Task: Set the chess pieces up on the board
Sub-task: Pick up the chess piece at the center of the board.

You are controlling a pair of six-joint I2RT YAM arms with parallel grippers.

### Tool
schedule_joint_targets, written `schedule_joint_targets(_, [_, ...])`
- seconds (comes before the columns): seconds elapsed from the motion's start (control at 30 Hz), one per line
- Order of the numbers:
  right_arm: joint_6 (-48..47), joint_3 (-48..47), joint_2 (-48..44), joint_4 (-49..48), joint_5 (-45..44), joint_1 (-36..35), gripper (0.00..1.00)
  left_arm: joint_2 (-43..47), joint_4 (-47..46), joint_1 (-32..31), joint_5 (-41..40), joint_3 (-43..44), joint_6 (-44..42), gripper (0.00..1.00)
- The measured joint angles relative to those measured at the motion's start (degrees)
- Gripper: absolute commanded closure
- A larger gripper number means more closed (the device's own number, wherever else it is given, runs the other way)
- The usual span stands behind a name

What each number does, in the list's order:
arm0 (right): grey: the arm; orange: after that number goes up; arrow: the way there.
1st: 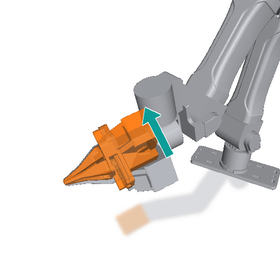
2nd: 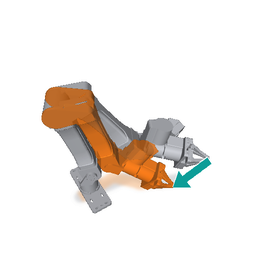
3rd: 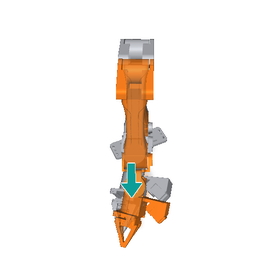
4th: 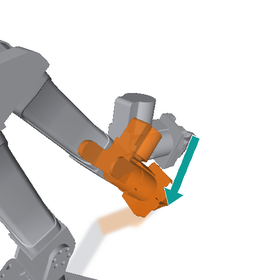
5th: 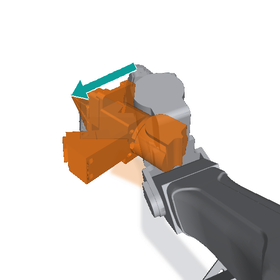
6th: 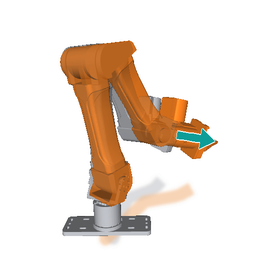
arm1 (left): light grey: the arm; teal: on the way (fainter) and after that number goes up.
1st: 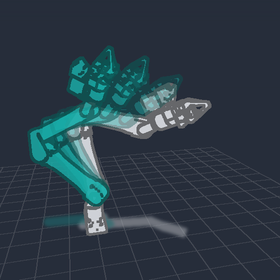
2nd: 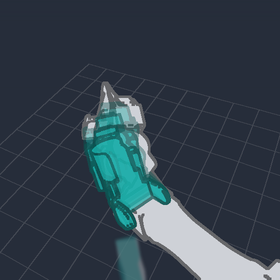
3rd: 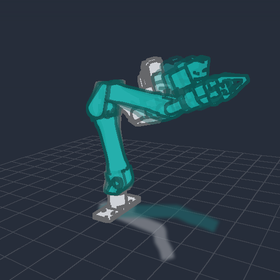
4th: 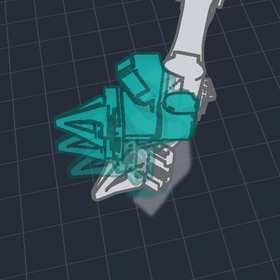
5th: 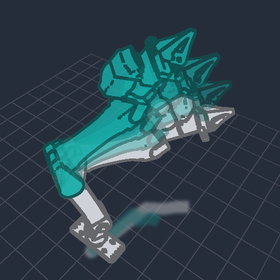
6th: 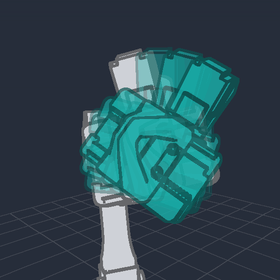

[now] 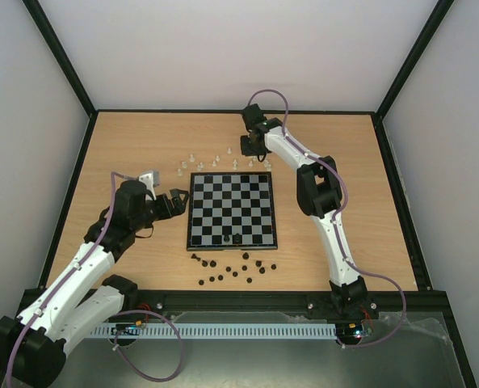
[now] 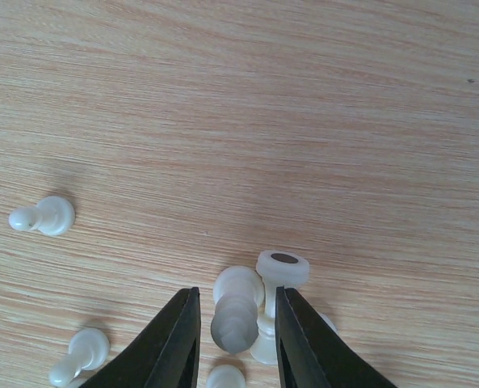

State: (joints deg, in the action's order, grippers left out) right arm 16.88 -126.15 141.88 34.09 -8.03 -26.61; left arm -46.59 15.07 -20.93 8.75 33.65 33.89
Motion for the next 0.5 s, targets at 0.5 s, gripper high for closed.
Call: schedule_joint_targets(0.5, [-0.20,-0.98,1.09,-0.42,0.04,0.00,0.85,-0.76,-0.61,0.00,0.02,0.00,0.00,0.01])
